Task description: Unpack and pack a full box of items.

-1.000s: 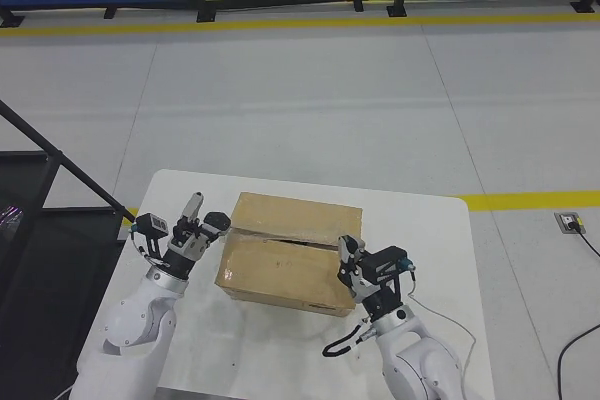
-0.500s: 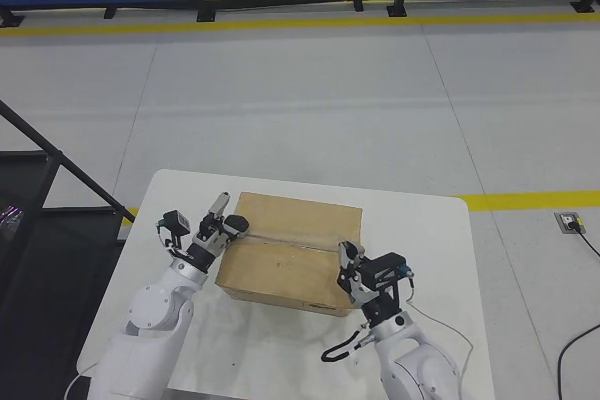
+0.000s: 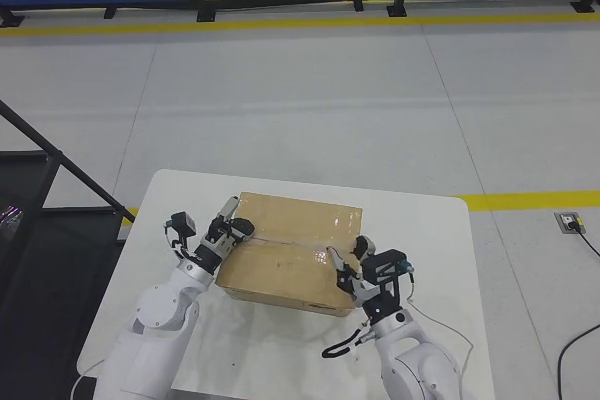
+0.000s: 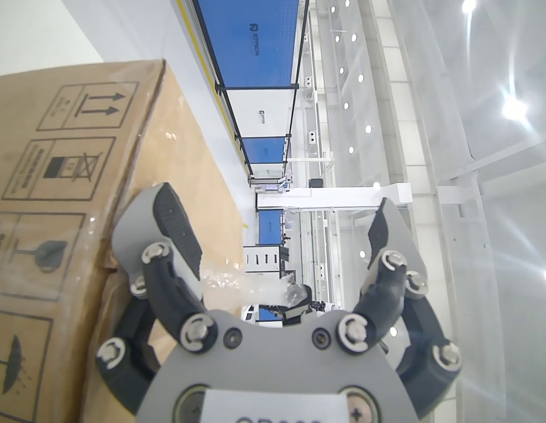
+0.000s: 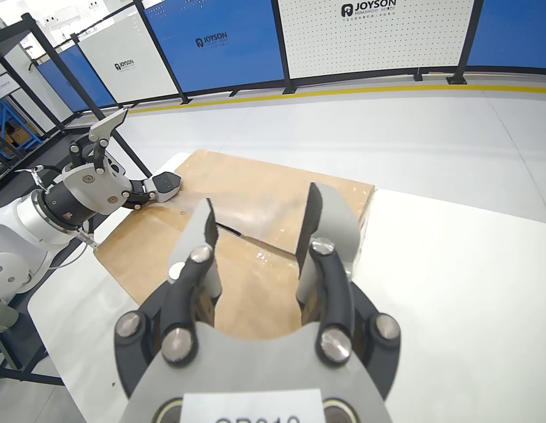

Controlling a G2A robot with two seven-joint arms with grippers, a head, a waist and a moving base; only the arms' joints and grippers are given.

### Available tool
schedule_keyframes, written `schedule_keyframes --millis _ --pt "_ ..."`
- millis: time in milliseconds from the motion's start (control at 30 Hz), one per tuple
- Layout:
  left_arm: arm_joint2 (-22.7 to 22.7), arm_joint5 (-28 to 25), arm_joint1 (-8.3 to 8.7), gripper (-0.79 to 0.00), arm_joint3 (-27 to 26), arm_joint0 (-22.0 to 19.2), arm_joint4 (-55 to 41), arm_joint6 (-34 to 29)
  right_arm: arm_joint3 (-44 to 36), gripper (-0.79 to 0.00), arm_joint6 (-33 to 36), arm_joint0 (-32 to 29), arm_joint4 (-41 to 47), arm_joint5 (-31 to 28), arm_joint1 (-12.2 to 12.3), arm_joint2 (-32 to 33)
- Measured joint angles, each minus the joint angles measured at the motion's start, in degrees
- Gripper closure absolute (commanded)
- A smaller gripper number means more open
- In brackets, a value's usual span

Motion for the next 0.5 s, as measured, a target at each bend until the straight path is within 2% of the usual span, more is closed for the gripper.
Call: schedule_keyframes --millis 233,333,433,467,500 --pt "-0.16 0.05 -0.14 -0.785 0.15 0.29 0.08 0.03 -0.69 -0.785 0.02 -0.74 0.23 0.44 -0.10 0.79" --pt "-0.28 -0.05 -0.19 -0.785 -0.10 0.53 -0.02 -0.11 -1.69 -0.785 -2.30 -1.45 1.84 0.71 -0.22 1.36" --pt "-0.52 -0.32 -0.25 -0.785 -1.10 1.01 -0.85 -0.37 -2.93 -0.785 -4.09 -1.64 5.03 -3.63 -0.23 1.37" --pt "-0.64 -0.40 -0.26 -0.785 -1.43 1.16 -1.13 -0.42 -3.20 -0.622 -3.81 -1.31 6.31 -5.41 -0.23 1.27" --pt "-0.83 -0.52 -0.28 -0.785 -1.87 1.35 -1.49 -0.36 -3.25 -0.545 -2.71 -0.52 8.54 -7.84 -0.28 0.99"
